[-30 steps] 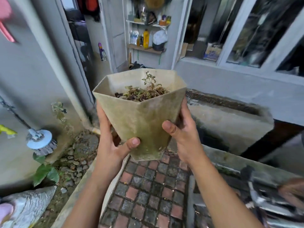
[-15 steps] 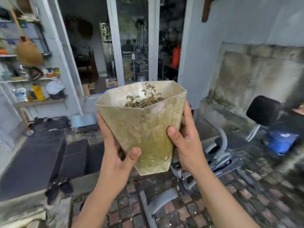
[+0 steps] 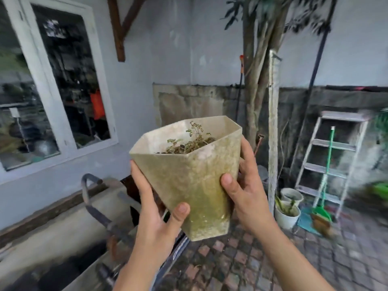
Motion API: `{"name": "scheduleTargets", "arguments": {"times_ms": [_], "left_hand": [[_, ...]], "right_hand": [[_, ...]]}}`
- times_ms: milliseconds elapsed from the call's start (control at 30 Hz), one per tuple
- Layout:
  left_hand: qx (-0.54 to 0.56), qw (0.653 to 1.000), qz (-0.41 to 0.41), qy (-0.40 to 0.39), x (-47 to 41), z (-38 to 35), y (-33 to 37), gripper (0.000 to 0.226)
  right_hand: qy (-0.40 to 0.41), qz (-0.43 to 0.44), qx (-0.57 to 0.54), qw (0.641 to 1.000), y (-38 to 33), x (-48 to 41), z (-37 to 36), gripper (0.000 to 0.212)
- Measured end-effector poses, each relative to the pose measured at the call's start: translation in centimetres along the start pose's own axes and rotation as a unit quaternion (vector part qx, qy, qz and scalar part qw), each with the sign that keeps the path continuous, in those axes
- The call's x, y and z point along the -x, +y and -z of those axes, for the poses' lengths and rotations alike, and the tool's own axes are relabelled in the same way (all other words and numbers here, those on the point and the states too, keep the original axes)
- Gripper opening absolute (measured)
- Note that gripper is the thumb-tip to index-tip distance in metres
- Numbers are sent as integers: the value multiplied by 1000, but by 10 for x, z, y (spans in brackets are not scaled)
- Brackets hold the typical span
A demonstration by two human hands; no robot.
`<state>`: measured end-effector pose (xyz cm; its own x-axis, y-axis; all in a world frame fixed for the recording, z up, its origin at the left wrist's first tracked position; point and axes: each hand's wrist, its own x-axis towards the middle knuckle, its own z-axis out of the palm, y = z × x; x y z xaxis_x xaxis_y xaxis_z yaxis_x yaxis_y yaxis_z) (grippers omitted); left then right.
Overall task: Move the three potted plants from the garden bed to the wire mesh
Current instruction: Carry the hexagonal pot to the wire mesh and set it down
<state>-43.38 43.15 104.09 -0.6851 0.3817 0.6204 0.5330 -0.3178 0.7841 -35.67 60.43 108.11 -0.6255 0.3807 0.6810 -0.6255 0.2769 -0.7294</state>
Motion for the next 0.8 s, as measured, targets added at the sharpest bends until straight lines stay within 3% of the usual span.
{"name": "scheduleTargets", "arguments": {"times_ms": [167,400,800], "left_hand": [[50,997,-9,-53,-49,-75,-30,117],[129,983,6,-128,-124,-170,-103,113],[265,919,26,-291,-242,-375,-241,110]], "right_hand": [[52,16,61,997,9,-22,76,76],[104,17,107,989,64,-57,172,78],[278,-12,197,940,148,-114,352,75]]}}
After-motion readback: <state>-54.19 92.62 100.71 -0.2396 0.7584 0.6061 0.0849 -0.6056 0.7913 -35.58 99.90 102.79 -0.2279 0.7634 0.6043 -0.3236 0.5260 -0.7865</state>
